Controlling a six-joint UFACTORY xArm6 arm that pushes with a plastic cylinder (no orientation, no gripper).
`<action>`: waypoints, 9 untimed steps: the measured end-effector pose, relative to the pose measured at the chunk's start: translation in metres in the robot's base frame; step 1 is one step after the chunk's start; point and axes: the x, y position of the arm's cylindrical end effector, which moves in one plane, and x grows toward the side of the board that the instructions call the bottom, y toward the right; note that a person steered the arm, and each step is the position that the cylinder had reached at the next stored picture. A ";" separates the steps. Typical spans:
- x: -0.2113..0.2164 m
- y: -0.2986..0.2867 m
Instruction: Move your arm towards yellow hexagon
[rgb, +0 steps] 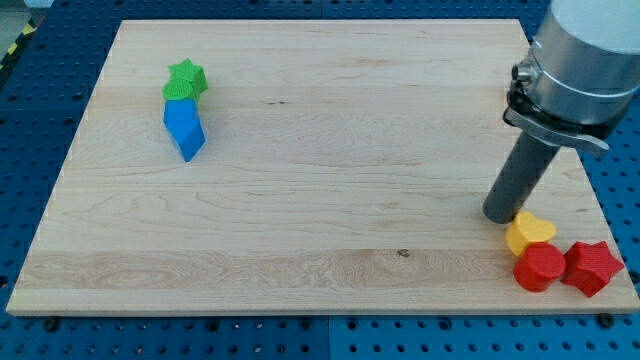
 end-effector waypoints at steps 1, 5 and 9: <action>0.003 0.004; -0.157 -0.024; -0.317 -0.025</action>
